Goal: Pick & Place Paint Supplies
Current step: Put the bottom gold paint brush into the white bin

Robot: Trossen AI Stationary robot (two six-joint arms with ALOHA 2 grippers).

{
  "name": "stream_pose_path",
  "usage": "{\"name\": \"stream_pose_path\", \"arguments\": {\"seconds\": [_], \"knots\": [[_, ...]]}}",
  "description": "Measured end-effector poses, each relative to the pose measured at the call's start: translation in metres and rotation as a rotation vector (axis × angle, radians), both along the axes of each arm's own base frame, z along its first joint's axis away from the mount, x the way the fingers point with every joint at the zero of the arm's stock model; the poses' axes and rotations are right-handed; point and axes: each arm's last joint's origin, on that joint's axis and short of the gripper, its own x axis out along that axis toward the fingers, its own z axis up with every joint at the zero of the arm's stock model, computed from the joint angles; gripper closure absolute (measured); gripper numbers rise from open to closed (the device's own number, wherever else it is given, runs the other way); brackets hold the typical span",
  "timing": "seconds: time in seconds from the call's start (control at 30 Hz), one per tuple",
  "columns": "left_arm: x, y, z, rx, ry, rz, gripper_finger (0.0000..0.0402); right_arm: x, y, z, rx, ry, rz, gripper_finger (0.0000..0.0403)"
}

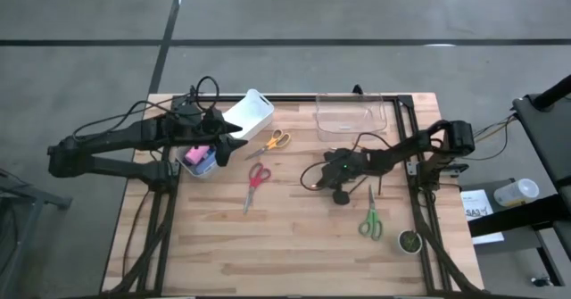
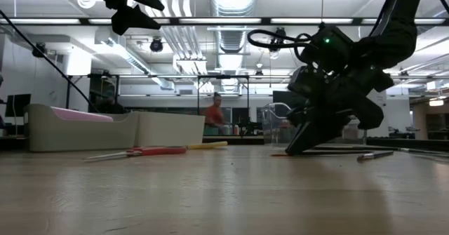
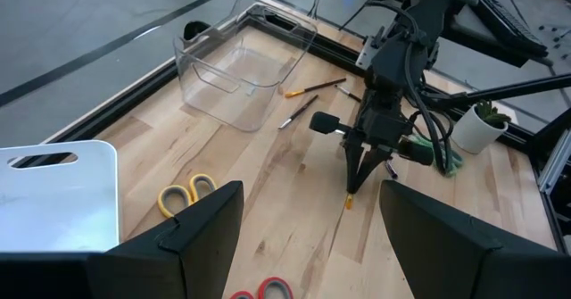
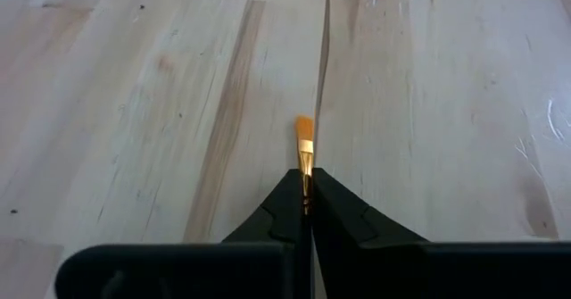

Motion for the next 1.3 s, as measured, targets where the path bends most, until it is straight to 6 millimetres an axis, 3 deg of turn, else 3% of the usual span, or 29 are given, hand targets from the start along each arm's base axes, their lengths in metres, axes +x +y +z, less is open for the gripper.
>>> {"name": "stream_pose_path", "arguments": {"seconds": [0.67, 0.93, 1.13, 1.3], "knots": [[0.0, 0.0, 0.0, 0.0, 0.0, 0.0, 0.013, 0.002, 0.0, 0.011, 0.065, -0.041, -0.058, 0.039], [0.0, 0.0, 0.0, 0.0, 0.0, 0.0, 0.013, 0.02, -0.005, 0.052, 0.077, -0.082, -0.077, 0.039], [0.0, 0.0, 0.0, 0.0, 0.0, 0.0, 0.013, 0.047, -0.023, 0.091, 0.066, -0.126, -0.119, 0.039], [0.0, 0.0, 0.0, 0.0, 0.0, 0.0, 0.013, 0.071, -0.043, 0.122, -0.074, -0.194, -0.058, 0.039]]}}
